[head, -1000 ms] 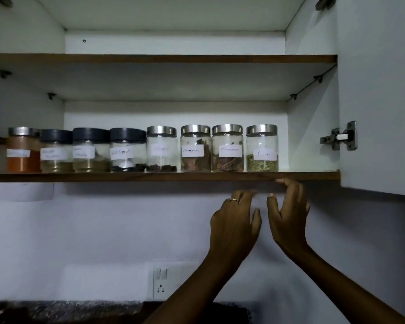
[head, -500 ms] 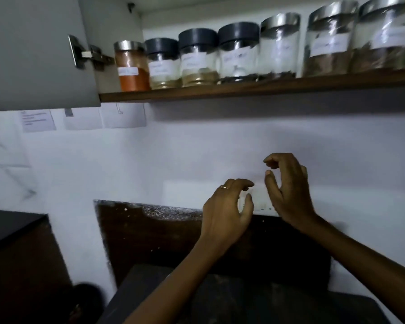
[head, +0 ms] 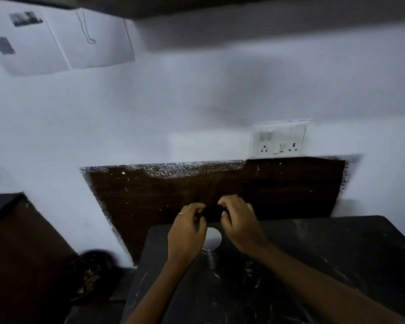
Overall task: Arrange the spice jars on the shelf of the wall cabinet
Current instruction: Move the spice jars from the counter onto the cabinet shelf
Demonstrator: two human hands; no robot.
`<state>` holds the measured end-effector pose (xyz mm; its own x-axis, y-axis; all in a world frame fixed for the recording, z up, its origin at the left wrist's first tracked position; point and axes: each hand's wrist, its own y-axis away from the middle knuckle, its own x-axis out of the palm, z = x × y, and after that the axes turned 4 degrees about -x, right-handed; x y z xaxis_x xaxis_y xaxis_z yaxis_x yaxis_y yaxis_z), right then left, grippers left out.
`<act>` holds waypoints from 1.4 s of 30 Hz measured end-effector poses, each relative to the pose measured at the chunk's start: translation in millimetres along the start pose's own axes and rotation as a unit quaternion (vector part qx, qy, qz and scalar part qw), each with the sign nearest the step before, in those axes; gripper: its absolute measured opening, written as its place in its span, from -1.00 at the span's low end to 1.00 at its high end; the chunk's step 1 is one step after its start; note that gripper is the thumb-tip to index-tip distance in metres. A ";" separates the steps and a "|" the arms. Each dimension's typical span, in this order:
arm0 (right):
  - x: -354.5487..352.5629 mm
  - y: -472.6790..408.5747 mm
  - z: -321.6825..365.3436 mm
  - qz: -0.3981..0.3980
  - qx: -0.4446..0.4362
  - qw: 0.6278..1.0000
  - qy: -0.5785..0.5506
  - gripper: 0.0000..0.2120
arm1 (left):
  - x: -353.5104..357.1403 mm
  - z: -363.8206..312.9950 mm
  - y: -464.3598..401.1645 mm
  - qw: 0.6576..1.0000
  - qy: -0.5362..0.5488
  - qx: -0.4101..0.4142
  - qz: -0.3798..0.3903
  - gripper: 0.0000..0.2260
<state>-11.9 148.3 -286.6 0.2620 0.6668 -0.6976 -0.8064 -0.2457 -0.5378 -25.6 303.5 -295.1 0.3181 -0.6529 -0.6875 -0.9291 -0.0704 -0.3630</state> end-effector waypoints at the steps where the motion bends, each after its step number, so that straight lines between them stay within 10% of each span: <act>1: 11.7 3.8 -2.4 0.023 0.018 1.000 0.004 -0.73 | 5.5 14.2 1.1 1.000 0.005 -0.015 0.023 -0.71; 9: 77.8 18.1 -29.7 0.345 0.122 0.927 0.078 -0.15 | 53.2 78.6 7.5 0.970 0.001 -0.104 0.219 -0.38; 16: 107.5 -4.0 -36.4 0.477 0.157 0.862 0.066 0.02 | 80.3 93.4 -2.3 0.955 0.077 -0.133 0.255 -0.46; 30: 95.4 -7.3 -31.8 0.458 0.160 0.867 0.116 -0.26 | 91.8 102.9 1.7 0.933 0.008 -0.119 0.339 -0.41; 42: -29.9 -36.6 -44.4 0.358 0.159 0.912 0.120 -0.31 | 69.5 -0.4 15.9 0.920 0.265 -0.112 0.268 -0.40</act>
<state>33.3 106.1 -267.0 -0.3139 0.2342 -0.9201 -0.9197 -0.3158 0.2334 -18.3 256.7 -348.3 -0.2778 -0.9107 -0.3056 -0.9602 0.2533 0.1181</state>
